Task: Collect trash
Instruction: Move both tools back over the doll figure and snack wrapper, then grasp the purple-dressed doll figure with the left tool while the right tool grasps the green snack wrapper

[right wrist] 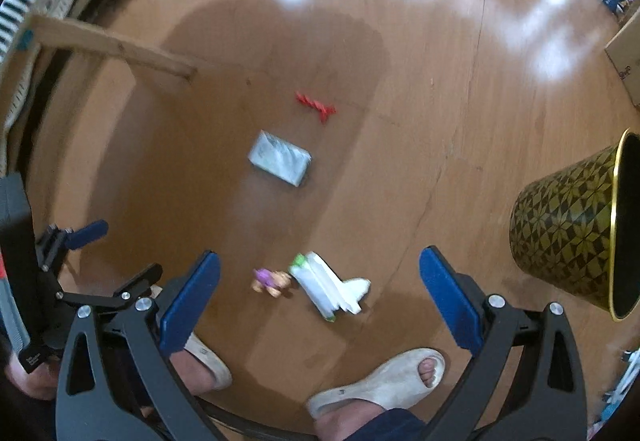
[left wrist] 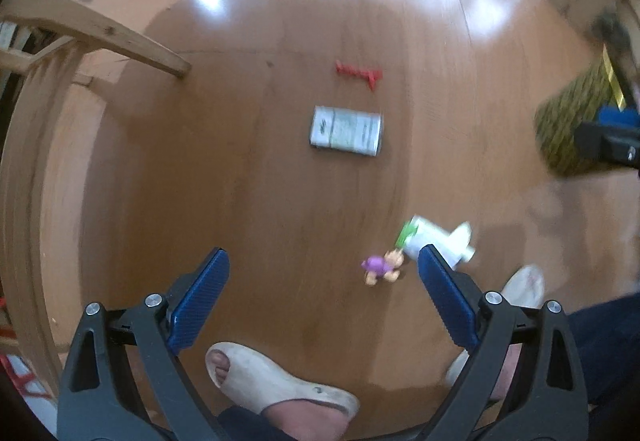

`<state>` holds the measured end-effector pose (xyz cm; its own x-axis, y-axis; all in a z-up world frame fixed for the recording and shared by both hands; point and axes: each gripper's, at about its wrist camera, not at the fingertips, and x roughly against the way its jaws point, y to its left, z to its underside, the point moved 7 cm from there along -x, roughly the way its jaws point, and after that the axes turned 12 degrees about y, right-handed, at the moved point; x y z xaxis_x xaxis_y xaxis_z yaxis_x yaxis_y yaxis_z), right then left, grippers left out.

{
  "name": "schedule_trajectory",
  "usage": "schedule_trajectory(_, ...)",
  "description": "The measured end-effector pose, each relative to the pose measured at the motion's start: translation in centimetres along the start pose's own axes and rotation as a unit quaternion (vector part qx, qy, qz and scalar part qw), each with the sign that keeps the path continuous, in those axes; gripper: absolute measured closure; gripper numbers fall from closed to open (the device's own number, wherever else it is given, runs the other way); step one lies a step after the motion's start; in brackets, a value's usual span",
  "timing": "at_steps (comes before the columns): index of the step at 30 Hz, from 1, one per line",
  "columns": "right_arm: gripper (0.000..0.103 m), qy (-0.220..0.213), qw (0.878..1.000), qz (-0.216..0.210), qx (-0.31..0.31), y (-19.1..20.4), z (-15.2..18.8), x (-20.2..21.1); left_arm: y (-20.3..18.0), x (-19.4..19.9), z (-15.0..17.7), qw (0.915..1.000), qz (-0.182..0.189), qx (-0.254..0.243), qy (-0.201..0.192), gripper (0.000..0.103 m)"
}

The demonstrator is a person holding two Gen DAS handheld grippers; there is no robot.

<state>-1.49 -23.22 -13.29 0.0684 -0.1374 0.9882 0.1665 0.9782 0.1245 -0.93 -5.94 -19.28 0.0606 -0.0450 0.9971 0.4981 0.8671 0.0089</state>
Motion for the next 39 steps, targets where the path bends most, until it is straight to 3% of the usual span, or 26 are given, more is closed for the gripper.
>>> schedule_trajectory(3,0.007,0.048,0.999,0.020,0.011,-0.7,1.4,-5.0,-0.9,-4.7,1.3,0.9987,-0.016,-0.023,0.042,0.011)
schedule_trajectory(6,0.007,0.112,0.992,0.048,0.033,-1.3,3.3,-11.3,-1.9,-9.6,2.5,0.9947,-0.057,-0.048,0.071,0.011)
schedule_trajectory(9,0.007,0.150,0.984,0.073,0.058,-1.6,4.9,-16.0,-3.6,-13.9,3.4,0.9899,-0.076,-0.081,0.088,0.011)
schedule_trajectory(12,0.007,0.168,0.981,0.071,0.066,-1.6,5.9,-18.9,-5.0,-16.7,4.1,0.9863,-0.078,-0.103,0.103,0.011)
schedule_trajectory(17,0.007,0.189,0.978,0.053,0.076,-0.9,6.7,-22.2,-6.0,-19.4,4.3,0.9871,-0.054,-0.099,0.113,0.011)
schedule_trajectory(20,0.007,0.195,0.978,0.039,0.064,-0.8,6.8,-23.9,-5.9,-19.9,3.5,0.9920,-0.035,-0.081,0.091,0.011)
schedule_trajectory(23,0.007,0.218,0.974,0.028,0.046,-1.1,7.5,-26.1,-5.2,-20.9,3.3,0.9940,-0.023,-0.052,0.094,0.017)
schedule_trajectory(27,0.011,0.222,0.974,0.023,0.032,-1.1,7.5,-27.5,-5.9,-21.6,3.4,0.9946,0.018,-0.054,0.086,0.022)
schedule_trajectory(28,0.013,0.225,0.974,0.018,0.029,-1.0,7.6,-27.9,-6.1,-21.7,3.4,0.9943,0.027,-0.057,0.086,0.028)
schedule_trajectory(29,0.021,0.229,0.973,0.016,0.028,-0.9,7.6,-28.2,-6.2,-21.9,3.4,0.9940,0.030,-0.057,0.088,0.031)
schedule_trajectory(30,0.029,0.234,0.972,0.015,0.026,-0.9,7.8,-28.6,-6.2,-22.4,3.4,0.9933,0.027,-0.057,0.097,0.041)
schedule_trajectory(31,0.029,0.240,0.970,0.012,0.024,-0.8,8.1,-29.0,-6.2,-22.7,3.6,0.9928,0.024,-0.056,0.103,0.053)
schedule_trajectory(32,0.031,0.240,0.970,0.008,0.024,-0.8,8.1,-29.1,-6.1,-22.7,3.6,0.9933,0.016,-0.057,0.099,0.056)
schedule_trajectory(34,0.034,0.241,0.970,0.002,0.024,-0.6,8.2,-29.1,-6.0,-22.6,3.6,0.9934,0.000,-0.062,0.097,0.071)
schedule_trajectory(35,0.039,0.244,0.970,-0.009,0.017,-0.6,8.2,-29.0,-5.8,-22.6,3.6,0.9933,-0.005,-0.063,0.097,0.073)
schedule_trajectory(37,0.067,0.246,0.969,-0.026,0.003,-0.9,8.3,-28.8,-5.7,-22.5,3.3,0.9926,0.015,-0.055,0.107,0.077)
schedule_trajectory(39,0.083,0.247,0.968,-0.034,0.001,-0.8,8.2,-28.4,-5.6,-22.2,3.0,0.9925,0.021,-0.053,0.108,0.076)
